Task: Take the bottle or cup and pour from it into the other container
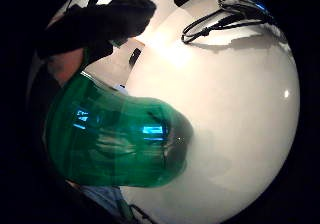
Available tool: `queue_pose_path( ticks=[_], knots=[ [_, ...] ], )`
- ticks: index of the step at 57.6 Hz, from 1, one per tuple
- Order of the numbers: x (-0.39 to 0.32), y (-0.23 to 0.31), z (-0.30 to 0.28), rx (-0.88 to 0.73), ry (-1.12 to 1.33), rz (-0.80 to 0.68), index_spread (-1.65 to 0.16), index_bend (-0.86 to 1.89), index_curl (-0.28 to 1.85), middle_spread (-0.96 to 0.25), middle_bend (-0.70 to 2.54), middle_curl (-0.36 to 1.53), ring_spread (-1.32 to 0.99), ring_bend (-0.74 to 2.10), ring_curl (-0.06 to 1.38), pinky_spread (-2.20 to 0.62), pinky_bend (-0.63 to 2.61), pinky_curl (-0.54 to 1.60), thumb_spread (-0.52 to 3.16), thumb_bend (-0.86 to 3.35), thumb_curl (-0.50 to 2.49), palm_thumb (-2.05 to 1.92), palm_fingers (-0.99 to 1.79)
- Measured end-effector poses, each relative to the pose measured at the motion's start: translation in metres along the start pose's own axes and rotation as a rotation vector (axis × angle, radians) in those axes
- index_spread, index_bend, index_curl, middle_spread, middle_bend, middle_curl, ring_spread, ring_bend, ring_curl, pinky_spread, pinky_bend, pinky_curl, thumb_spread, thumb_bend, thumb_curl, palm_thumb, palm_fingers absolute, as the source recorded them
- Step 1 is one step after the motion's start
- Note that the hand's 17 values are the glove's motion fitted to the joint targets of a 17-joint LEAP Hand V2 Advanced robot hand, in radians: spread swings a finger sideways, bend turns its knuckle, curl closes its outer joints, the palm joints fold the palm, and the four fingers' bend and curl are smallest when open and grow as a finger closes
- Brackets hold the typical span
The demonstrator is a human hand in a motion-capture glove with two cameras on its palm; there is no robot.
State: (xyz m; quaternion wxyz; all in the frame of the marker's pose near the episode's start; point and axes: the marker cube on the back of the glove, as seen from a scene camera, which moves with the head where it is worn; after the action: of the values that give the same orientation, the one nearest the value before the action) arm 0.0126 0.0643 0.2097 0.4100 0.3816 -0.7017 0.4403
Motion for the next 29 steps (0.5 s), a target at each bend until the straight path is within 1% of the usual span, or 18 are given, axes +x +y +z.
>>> queue_pose_path(
  ticks=[4,10,20,29],
  knots=[
    [-0.003,-0.008,-0.002,0.024,0.003,-0.003,-0.20,0.17,0.29,0.08,0.22,0.35,0.05,0.51,0.30,0.26,0.40,0.33,0.77,-0.02,0.42,0.87,0.78],
    [-0.002,-0.010,-0.002,0.048,0.011,-0.012,-0.15,0.16,0.31,0.05,0.34,0.40,-0.03,0.49,0.31,0.15,0.30,0.31,0.74,-0.01,0.47,0.93,1.05],
    [-0.002,-0.007,0.005,0.096,0.038,-0.015,-0.12,0.14,0.34,0.00,0.35,0.42,-0.10,0.51,0.36,0.05,0.27,0.33,0.64,-0.03,0.53,0.96,1.12],
    [-0.014,-0.011,0.018,0.036,0.135,-0.041,-0.11,0.14,0.34,-0.01,0.35,0.44,-0.13,0.51,0.38,0.00,0.28,0.35,0.54,-0.03,0.58,0.98,1.14]
  ],
)
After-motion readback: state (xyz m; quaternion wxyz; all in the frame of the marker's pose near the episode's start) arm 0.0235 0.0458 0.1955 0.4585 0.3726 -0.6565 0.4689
